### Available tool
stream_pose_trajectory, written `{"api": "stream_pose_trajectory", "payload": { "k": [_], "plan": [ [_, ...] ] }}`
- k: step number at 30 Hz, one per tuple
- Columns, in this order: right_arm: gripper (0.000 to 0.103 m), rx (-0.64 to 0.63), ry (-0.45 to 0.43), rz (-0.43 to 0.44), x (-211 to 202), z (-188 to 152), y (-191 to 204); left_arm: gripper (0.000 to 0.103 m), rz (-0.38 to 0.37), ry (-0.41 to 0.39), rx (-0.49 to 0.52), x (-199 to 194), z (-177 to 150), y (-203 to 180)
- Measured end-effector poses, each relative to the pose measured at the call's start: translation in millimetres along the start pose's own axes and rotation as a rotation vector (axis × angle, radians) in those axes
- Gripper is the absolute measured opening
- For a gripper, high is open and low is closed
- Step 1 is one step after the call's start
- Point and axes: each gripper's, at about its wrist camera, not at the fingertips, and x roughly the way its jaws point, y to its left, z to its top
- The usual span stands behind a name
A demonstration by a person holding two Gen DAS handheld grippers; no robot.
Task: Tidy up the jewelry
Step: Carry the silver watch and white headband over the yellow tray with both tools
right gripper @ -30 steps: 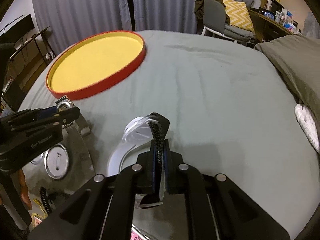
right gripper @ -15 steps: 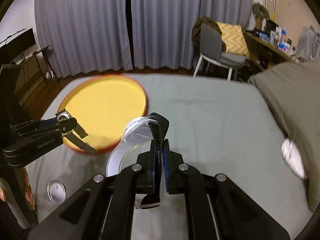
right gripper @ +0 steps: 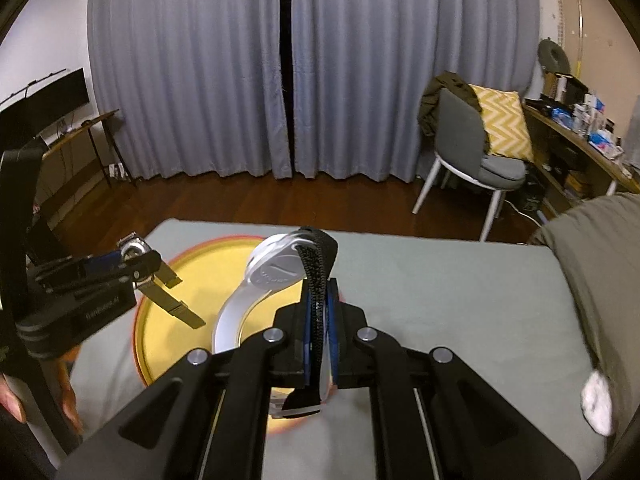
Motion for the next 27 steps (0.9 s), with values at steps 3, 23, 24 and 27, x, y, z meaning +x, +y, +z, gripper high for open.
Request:
{"api": "stream_pose_trajectory", "payload": {
  "k": [3, 23, 24, 27],
  "plan": [
    [0.008, 0.004, 0.009, 0.018, 28, 19, 13, 0.034, 0.014, 0.002, -0.018, 18, 17, 18],
    [0.008, 0.111, 0.224, 0.085, 198, 25, 60, 0.033, 0.075, 0.046, 0.0, 140, 29, 83],
    [0.007, 0.113, 0.24, 0.082, 205, 22, 61, 0.033, 0.076, 0.05, 0.0, 143, 27, 83],
    [0.007, 0.117, 0.277, 0.075, 223, 18, 65, 0.033, 0.082, 0.067, 0.007, 156, 21, 82]
  ]
}}
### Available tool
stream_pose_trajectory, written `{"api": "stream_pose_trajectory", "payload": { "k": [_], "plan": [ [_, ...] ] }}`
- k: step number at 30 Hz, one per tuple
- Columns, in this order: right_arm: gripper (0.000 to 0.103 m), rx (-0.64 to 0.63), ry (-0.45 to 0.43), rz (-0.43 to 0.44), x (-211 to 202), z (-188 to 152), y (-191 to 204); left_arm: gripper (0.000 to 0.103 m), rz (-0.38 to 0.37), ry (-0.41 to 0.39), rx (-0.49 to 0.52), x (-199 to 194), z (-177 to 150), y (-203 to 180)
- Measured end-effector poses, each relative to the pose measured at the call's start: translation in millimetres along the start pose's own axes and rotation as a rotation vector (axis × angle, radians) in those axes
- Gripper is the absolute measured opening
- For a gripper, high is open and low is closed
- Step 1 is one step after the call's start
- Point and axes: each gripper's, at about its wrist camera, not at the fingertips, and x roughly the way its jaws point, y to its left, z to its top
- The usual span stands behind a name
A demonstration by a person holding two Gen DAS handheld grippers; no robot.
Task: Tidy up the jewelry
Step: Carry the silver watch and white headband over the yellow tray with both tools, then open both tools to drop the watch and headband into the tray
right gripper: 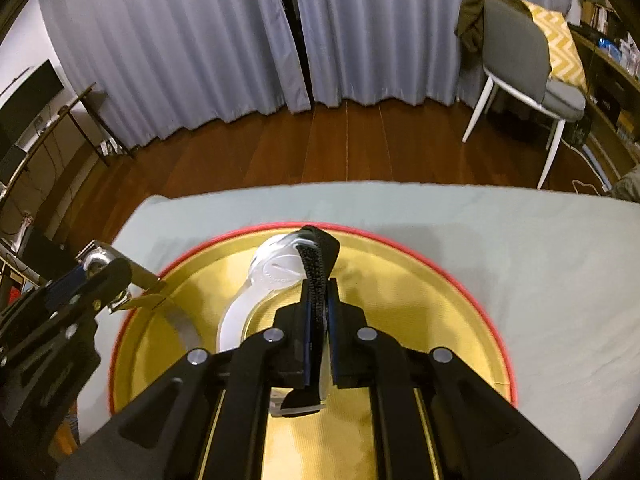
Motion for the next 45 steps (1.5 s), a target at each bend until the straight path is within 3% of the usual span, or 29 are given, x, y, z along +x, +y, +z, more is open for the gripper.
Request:
{"api": "stream_pose_trajectory", "payload": {
  "k": [7, 15, 18, 20, 21, 24, 25, 28, 29, 32, 40, 45],
  "plan": [
    [0.008, 0.029, 0.053, -0.031, 31, -2, -4, 0.033, 0.004, 0.034, 0.003, 23, -9, 0],
    [0.008, 0.027, 0.051, -0.047, 39, -9, -3, 0.033, 0.013, 0.052, 0.011, 39, -18, 4],
    [0.019, 0.012, 0.045, -0.026, 40, -9, -1, 0.034, 0.005, 0.048, 0.012, 42, -20, 5],
    [0.042, 0.0, 0.046, -0.022, 41, -7, 3, 0.034, 0.0, 0.038, 0.013, 42, -22, 6],
    [0.062, -0.002, 0.048, -0.031, 41, -7, 4, 0.034, -0.005, 0.033, 0.011, 42, -23, 6],
    [0.066, 0.002, 0.038, -0.021, 39, -7, 5, 0.034, -0.018, 0.0, -0.001, 37, -23, 10],
    [0.066, 0.003, 0.033, -0.018, 37, -7, 5, 0.038, -0.021, -0.025, -0.004, 33, -22, 12],
    [0.066, 0.002, 0.026, -0.021, 31, -6, 2, 0.077, -0.018, -0.109, -0.004, 15, -18, 12],
    [0.066, 0.005, 0.023, -0.021, 28, -7, 1, 0.085, -0.015, -0.138, -0.006, 8, -16, 11],
    [0.066, 0.023, 0.008, -0.015, 18, -7, -2, 0.088, -0.041, -0.193, 0.001, -10, -12, 7],
    [0.066, 0.028, -0.026, -0.004, -12, -10, -5, 0.097, -0.058, -0.233, 0.033, -44, -13, -4],
    [0.069, 0.019, -0.049, 0.009, -40, -17, -5, 0.097, -0.058, -0.239, 0.042, -74, -20, -8]
  ]
}}
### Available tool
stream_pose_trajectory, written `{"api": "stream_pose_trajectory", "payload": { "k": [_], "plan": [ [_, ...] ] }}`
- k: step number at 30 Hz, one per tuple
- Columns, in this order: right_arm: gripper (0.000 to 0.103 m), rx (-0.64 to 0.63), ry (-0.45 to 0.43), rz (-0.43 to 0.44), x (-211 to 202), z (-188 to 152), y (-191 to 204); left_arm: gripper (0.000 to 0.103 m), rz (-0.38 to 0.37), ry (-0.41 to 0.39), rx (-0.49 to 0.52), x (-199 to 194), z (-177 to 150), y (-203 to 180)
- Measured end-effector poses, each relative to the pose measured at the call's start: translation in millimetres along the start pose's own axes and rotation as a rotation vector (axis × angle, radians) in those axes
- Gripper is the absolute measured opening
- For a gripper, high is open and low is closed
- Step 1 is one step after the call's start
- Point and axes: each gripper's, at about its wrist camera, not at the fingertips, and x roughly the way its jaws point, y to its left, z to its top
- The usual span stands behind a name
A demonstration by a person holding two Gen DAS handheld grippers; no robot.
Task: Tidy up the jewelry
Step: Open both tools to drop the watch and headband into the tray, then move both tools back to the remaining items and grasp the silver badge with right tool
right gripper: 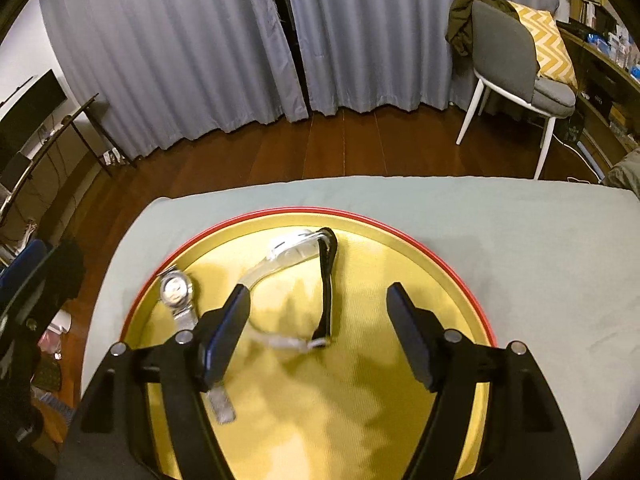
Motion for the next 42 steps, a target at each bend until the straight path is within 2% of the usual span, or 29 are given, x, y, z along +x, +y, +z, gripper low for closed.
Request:
{"api": "stream_pose_trajectory", "payload": {
  "k": [5, 8, 9, 11, 14, 24, 29, 31, 35, 42],
  "plan": [
    [0.069, -0.036, -0.03, 0.006, -41, -13, 0, 0.097, -0.001, 0.007, -0.006, -34, -11, -5],
    [0.069, -0.075, -0.048, 0.003, -71, -25, 0, 0.097, -0.006, 0.023, 0.007, -60, -28, -12],
    [0.07, -0.088, -0.054, 0.001, -82, -31, 0, 0.097, -0.007, 0.028, 0.009, -67, -32, -14],
    [0.08, -0.105, -0.061, 0.002, -102, -44, -1, 0.097, -0.015, 0.033, 0.011, -83, -43, -18],
    [0.081, -0.126, -0.071, -0.011, -129, -68, -5, 0.097, -0.036, 0.052, -0.002, -113, -65, -28],
    [0.081, -0.172, -0.061, -0.104, -204, -178, -37, 0.097, -0.031, 0.131, -0.059, -190, -141, -68],
    [0.081, -0.163, -0.047, -0.127, -225, -231, -48, 0.097, -0.044, 0.137, -0.08, -227, -184, -91],
    [0.081, -0.164, -0.038, -0.139, -232, -256, -51, 0.097, -0.046, 0.165, -0.079, -236, -203, -98],
    [0.081, -0.156, -0.019, -0.12, -242, -299, -56, 0.098, -0.04, 0.226, -0.085, -250, -245, -109],
    [0.081, -0.181, 0.04, -0.091, -242, -375, -46, 0.098, -0.038, 0.307, -0.033, -269, -307, -119]
  ]
}}
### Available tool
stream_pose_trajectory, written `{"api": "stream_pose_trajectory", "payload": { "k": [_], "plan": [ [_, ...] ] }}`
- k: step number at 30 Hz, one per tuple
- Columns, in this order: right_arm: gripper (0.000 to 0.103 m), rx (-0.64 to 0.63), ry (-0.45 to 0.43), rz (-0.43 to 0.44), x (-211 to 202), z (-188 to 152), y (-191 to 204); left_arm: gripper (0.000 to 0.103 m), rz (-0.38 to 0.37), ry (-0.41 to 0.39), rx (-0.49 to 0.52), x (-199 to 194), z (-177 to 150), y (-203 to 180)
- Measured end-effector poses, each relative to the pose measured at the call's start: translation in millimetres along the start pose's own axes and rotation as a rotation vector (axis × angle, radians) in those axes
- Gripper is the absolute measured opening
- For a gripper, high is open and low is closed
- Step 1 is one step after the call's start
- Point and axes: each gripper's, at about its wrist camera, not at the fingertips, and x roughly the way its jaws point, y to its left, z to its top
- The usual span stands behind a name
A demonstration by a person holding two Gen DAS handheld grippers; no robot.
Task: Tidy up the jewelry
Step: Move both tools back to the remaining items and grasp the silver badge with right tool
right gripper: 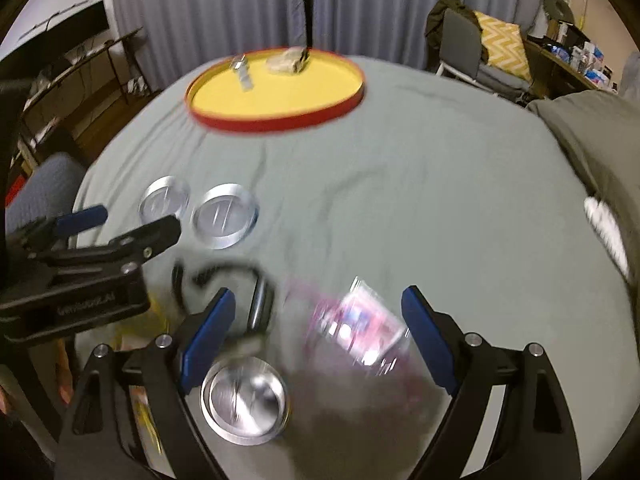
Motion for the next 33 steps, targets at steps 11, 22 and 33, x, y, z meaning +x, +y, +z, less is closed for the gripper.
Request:
{"api": "stream_pose_trajectory", "payload": {
  "k": [11, 22, 33],
  "plan": [
    [0.081, -0.087, 0.041, 0.007, 11, -58, 44, 0.097, 0.06, 0.139, 0.099, 18, -59, 10],
    [0.084, -0.063, 0.05, 0.008, 34, -83, 53, 0.098, 0.105, 0.112, 0.062, 26, -90, 14],
    [0.084, -0.062, 0.056, 0.004, 35, -82, 53, 0.097, 0.116, 0.11, 0.05, 21, -93, 12]
  ]
}}
